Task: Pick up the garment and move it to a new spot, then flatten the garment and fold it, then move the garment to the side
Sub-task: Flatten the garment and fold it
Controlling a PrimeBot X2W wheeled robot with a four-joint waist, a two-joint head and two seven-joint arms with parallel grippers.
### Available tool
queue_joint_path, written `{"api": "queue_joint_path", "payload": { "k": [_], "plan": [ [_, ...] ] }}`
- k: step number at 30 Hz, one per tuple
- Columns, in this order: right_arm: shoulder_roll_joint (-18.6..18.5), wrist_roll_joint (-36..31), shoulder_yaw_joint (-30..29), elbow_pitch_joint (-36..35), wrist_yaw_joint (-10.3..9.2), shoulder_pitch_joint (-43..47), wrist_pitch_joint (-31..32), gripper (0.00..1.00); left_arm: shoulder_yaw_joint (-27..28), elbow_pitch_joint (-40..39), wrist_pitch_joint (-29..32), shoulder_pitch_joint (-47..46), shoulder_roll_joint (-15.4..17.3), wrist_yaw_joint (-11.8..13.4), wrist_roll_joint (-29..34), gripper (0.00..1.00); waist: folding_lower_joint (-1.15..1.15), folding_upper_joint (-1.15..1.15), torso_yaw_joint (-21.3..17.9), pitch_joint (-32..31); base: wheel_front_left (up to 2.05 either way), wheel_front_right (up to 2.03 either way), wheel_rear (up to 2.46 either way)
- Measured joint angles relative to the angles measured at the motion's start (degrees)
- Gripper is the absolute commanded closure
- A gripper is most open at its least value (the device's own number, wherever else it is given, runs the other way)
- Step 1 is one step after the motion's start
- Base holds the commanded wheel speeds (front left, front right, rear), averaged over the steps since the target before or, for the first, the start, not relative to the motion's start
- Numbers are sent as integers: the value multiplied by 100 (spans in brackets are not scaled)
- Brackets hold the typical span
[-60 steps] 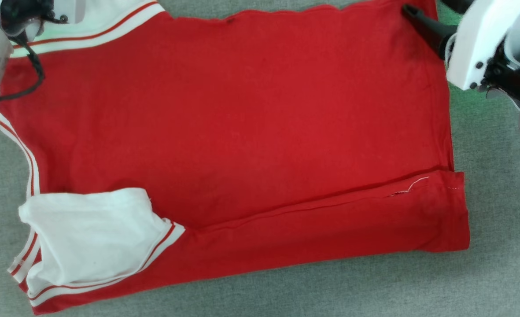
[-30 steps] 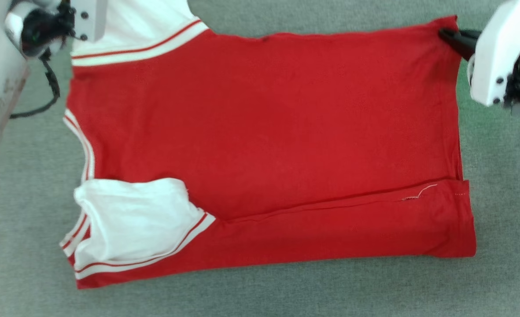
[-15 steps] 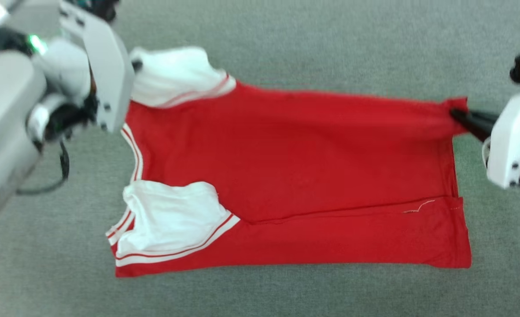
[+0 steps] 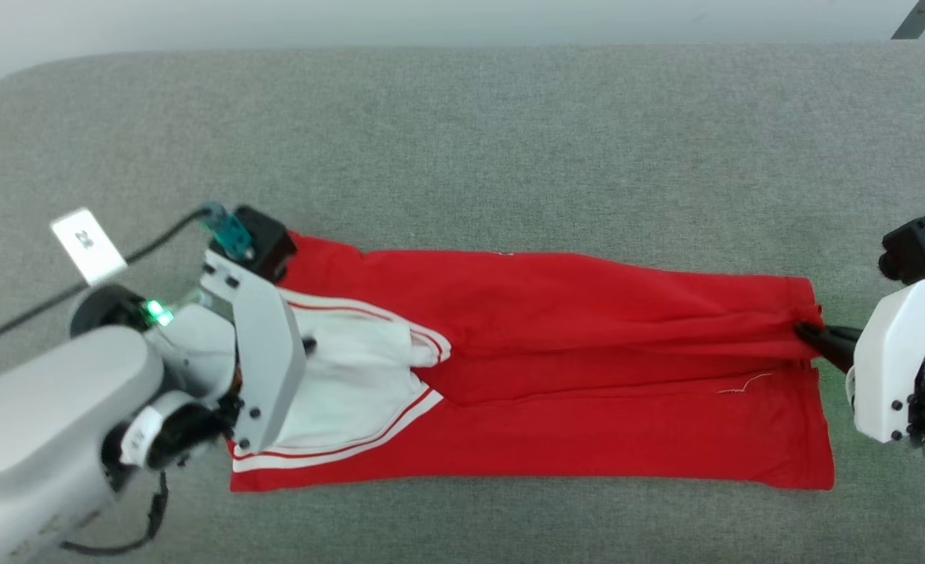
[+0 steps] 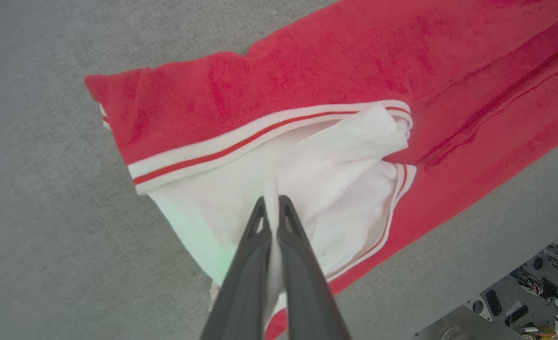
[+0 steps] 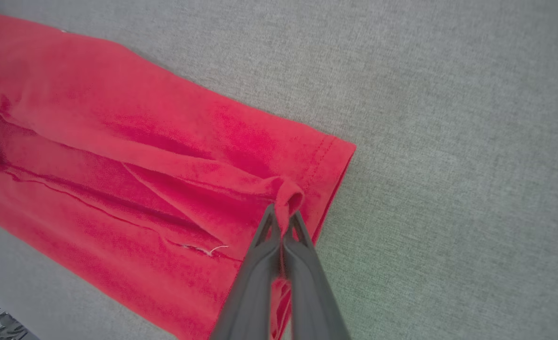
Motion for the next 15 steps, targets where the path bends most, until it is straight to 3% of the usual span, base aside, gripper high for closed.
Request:
{"api": "queue_joint_path", "payload": {
  "k": [5,8,10,11,12,13,14,15],
  "plan": [
    [116,-133,25,190,0,40,91,100,-54,203,25,205,-160,-64,-130,100,0,0,-26,1,0,0,0],
    [183,-147,83,335,0,25,123,100,-69,383,58,247,-268,-136,-192,85,0,0,-26,0,0,0,0],
    [207,-176,124,420,0,-15,123,100,-52,483,58,257,-312,-171,-247,59,0,0,-25,-12,0,0,0],
    [221,-181,151,455,0,-51,122,87,-44,520,55,257,-322,-178,-252,51,0,0,-25,-22,0,0,0],
    [240,-182,169,502,0,-82,121,71,-22,556,21,257,-324,-179,-252,22,0,0,-26,-37,0,0,0],
    [249,-194,191,545,0,-115,120,58,-7,579,0,253,-324,-179,-250,0,0,0,-27,-54,0,0,0],
    [252,-199,215,577,0,-144,120,25,2,594,-21,250,-325,-186,-249,0,0,0,-26,-75,0,0,0],
    [250,-201,233,617,0,-165,119,0,13,610,-26,250,-334,-188,-257,0,0,0,-26,-101,0,0,0]
  ]
}}
